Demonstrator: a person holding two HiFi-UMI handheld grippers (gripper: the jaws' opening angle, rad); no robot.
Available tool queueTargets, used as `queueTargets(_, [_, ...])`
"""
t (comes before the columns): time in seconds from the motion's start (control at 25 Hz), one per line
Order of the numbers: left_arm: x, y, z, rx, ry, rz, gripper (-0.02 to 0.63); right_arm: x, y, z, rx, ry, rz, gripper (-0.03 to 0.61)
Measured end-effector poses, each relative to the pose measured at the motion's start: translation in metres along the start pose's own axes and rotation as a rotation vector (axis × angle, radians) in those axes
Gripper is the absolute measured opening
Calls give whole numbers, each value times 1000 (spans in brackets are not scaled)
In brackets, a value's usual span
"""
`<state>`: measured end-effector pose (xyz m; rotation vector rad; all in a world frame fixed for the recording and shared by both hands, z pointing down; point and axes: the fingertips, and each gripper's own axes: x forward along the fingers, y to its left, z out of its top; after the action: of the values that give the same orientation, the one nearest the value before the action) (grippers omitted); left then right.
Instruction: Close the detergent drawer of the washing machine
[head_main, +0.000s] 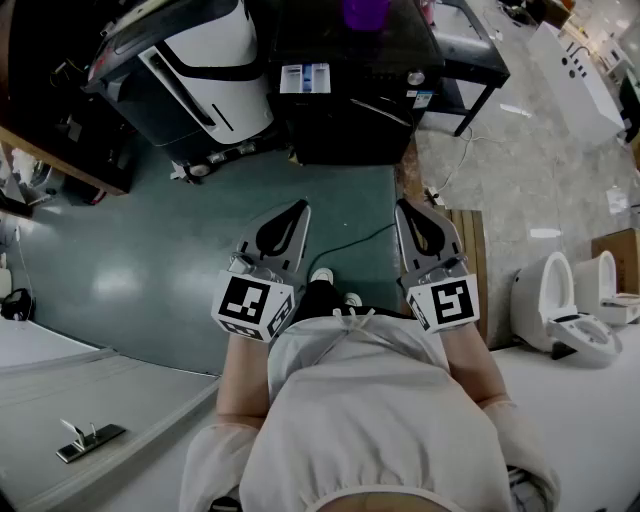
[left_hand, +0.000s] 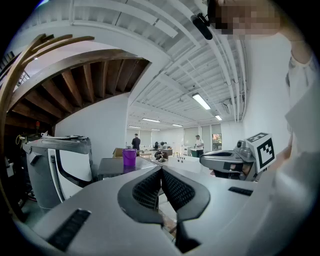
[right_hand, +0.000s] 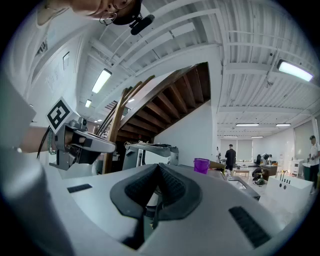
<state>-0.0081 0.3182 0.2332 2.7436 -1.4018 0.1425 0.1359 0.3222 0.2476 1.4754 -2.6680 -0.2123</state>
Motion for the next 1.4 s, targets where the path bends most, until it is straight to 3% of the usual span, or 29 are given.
queueTargets(0.84, [21,-9,-6,4,21,-4,20,-1,-29,-14,44,16,-37,3])
queueTargets(1.16, [43,39,-17,-24,44,54,18,50,-39,-32,80,42,-9,3])
queueTargets(1.4, [88,97,-28,-62,69,66,18,119,-58,-46,55,86,8,3])
